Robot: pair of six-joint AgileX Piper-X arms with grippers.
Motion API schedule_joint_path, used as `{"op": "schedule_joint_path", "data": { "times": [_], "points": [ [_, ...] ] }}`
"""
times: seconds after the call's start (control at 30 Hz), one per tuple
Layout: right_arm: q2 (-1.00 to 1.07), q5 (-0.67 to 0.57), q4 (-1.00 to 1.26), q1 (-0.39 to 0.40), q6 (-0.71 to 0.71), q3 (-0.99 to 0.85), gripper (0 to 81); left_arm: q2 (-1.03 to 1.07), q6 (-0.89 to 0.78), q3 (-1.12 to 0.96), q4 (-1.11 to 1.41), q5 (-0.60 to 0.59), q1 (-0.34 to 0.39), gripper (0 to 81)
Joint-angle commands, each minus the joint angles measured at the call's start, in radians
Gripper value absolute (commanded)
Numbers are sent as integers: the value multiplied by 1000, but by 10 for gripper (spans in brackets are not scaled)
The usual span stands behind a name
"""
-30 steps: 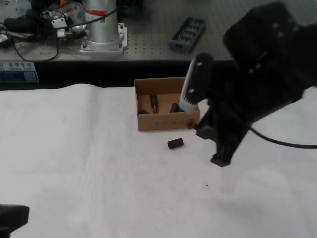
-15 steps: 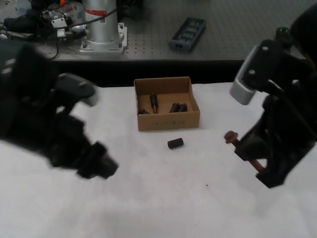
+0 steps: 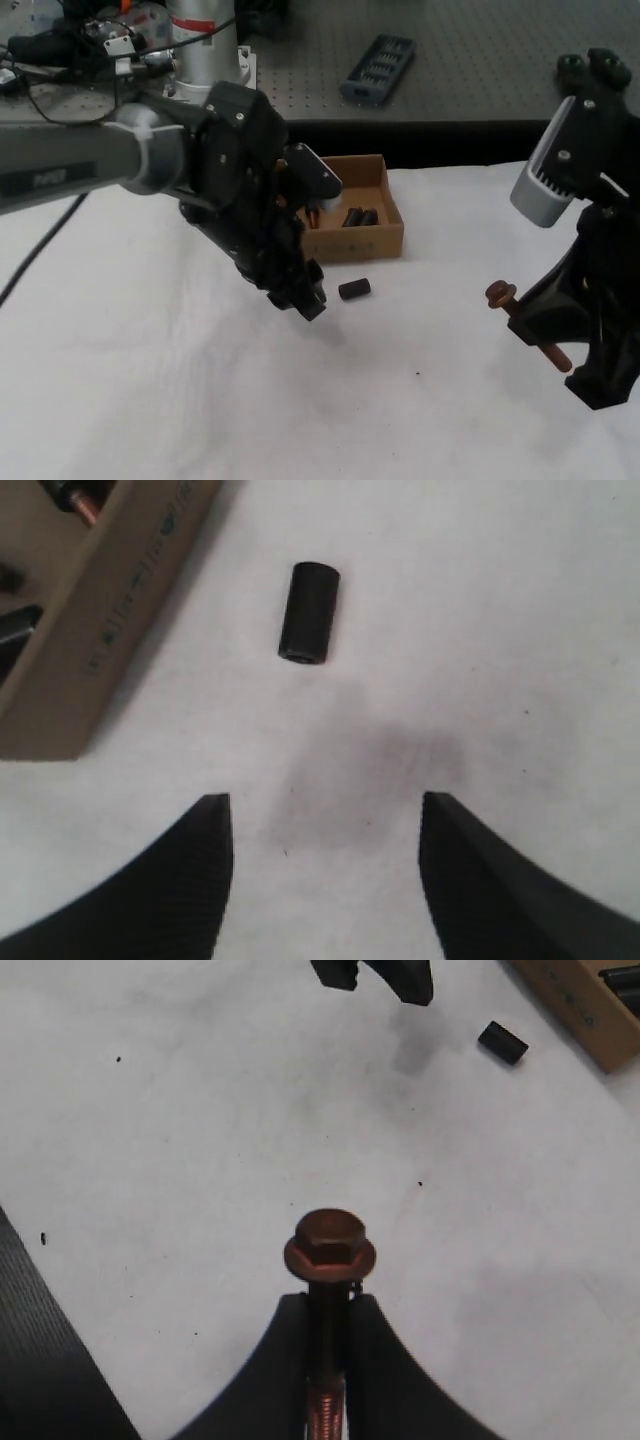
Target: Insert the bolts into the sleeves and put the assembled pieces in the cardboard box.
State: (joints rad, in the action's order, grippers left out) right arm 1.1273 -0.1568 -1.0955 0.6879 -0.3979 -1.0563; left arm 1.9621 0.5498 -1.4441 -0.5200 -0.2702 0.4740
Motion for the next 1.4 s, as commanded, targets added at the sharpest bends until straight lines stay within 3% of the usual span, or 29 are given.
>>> {"op": "schedule_joint_path", "data": {
  "times": [0.0, 0.4, 0.9, 1.27, 1.37],
  "points": [
    [-8, -17, 7, 1, 2, 12, 29, 79, 35, -79, -2, -16, 10, 407],
    [-8, -17, 9, 1, 2, 66, 29, 124, 66, -103, 145, -32, 61, 407],
    [-8, -17, 9, 1, 2, 66, 29, 172, 108, -102, 203, -27, 62, 407],
    [-8, -71, 9, -51, 2, 66, 29, 224, 108, -118, 211, -27, 62, 407],
    [-8, -77, 9, -60, 2, 66, 29, 237, 108, -120, 211, -27, 62, 366]
  ]
}}
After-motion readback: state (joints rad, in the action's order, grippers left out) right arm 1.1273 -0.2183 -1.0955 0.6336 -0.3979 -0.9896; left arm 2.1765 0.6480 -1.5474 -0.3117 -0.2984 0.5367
